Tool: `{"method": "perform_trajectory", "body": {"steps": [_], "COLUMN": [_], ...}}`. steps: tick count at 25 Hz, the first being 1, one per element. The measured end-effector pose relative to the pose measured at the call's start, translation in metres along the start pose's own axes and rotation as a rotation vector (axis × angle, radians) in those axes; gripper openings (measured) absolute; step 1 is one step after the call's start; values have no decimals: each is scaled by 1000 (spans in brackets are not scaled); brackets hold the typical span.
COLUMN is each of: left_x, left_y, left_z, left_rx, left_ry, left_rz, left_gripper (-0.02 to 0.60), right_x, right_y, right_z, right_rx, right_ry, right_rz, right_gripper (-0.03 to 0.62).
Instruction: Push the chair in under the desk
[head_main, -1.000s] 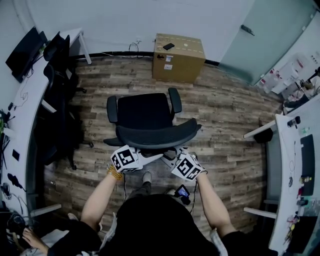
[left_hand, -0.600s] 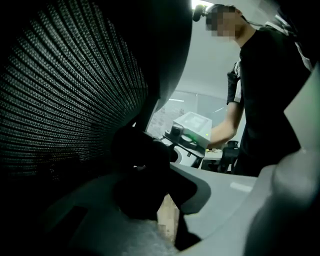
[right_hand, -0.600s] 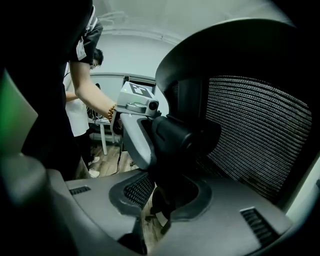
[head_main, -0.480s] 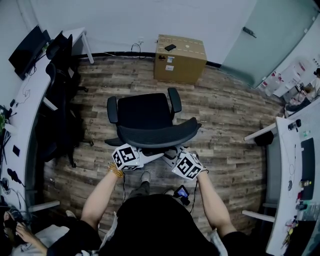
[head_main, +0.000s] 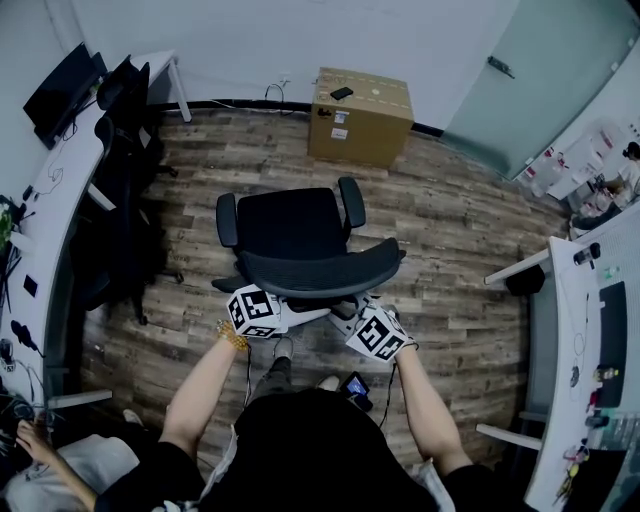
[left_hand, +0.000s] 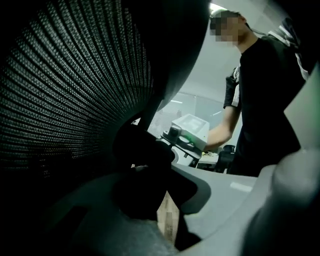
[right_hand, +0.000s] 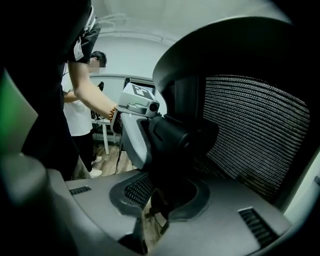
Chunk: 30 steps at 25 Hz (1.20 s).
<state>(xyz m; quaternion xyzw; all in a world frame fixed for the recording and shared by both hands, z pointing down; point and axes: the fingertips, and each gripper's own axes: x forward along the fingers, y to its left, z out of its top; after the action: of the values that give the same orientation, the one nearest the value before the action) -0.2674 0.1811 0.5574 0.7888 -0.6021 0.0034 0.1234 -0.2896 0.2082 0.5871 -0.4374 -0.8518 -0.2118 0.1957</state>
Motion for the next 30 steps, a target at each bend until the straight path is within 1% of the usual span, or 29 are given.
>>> {"method": "perform_trajectory", "body": {"steps": [6, 13, 19, 24, 30], "left_x": [29, 63, 89, 100, 106], "left_y": [-31, -63, -85, -102, -116], "left_z": [2, 1, 0, -4, -3], "left_rx": [-14, -24, -18, -14, 4], "left_ry": [-1, 17, 29, 52, 67], "left_rz": [-34, -89, -139, -208, -304], "left_gripper": [49, 49, 49, 49, 51], "right_x": [-32, -71, -98, -112, -123], "right_y": [18, 38, 48, 60, 68], "right_z": [-17, -36, -51, -57, -58], "right_rx": [-4, 10, 25, 57, 98], "right_ry": [-1, 2, 10, 20, 31], "right_rz": [5, -12, -53, -83, -160], "right_gripper": [71, 72, 72, 70, 66]}}
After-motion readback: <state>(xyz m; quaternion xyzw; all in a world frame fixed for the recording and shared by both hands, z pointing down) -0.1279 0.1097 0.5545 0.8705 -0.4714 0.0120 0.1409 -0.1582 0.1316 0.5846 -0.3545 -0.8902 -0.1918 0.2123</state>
